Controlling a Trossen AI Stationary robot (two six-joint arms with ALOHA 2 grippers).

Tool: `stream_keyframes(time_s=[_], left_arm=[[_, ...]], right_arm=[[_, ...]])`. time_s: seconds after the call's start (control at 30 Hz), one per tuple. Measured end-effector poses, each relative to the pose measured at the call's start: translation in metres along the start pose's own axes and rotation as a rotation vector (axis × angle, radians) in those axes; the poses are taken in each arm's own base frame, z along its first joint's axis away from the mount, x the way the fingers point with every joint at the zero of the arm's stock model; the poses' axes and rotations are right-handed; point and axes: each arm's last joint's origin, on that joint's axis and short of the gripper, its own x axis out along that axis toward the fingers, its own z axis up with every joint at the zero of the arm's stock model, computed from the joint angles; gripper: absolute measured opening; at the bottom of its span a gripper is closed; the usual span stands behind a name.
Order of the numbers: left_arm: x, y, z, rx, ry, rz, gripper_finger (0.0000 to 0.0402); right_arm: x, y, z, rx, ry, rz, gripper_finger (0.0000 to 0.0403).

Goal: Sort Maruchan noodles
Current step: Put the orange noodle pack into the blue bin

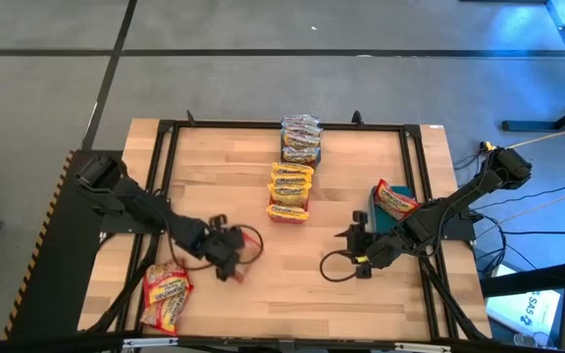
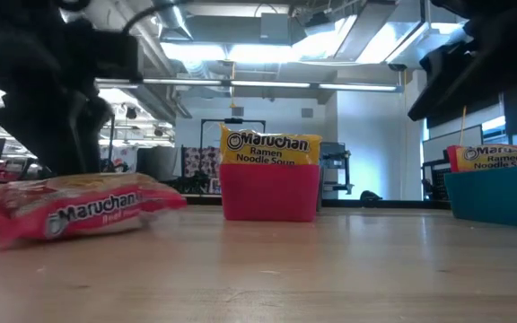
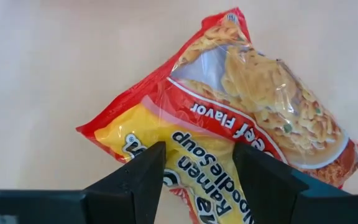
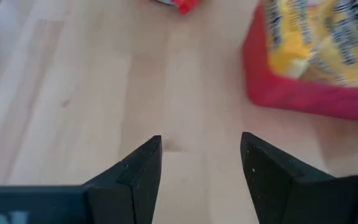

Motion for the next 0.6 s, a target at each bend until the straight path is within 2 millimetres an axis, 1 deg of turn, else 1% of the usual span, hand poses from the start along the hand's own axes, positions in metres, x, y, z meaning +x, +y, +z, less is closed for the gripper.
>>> stream_keyframes(time_s=[0.17, 0.3, 0.47, 0.6], left_arm=[[0.014, -0.028, 0.007, 0.133, -0.161, -0.102, 0.0192], [0.025, -0.042, 0.012, 0.182, -0.255, -0.154, 0.0192], [0.042, -0.052, 0.025, 0.242, -0.384, -0.194, 0.0192], [0.055, -0.053, 0.038, 0.284, -0.488, -0.216, 0.0192]], right_arm=[[0.0, 0.002, 0.0, 0.05, 0.014, 0.056, 0.0186], [0.0, 0.002, 0.001, 0.085, 0.004, 0.058, 0.0186], [0.001, 0.004, 0.007, 0.111, -0.056, 0.073, 0.0186], [0.004, 0.008, 0.012, 0.124, -0.112, 0.077, 0.0186]])
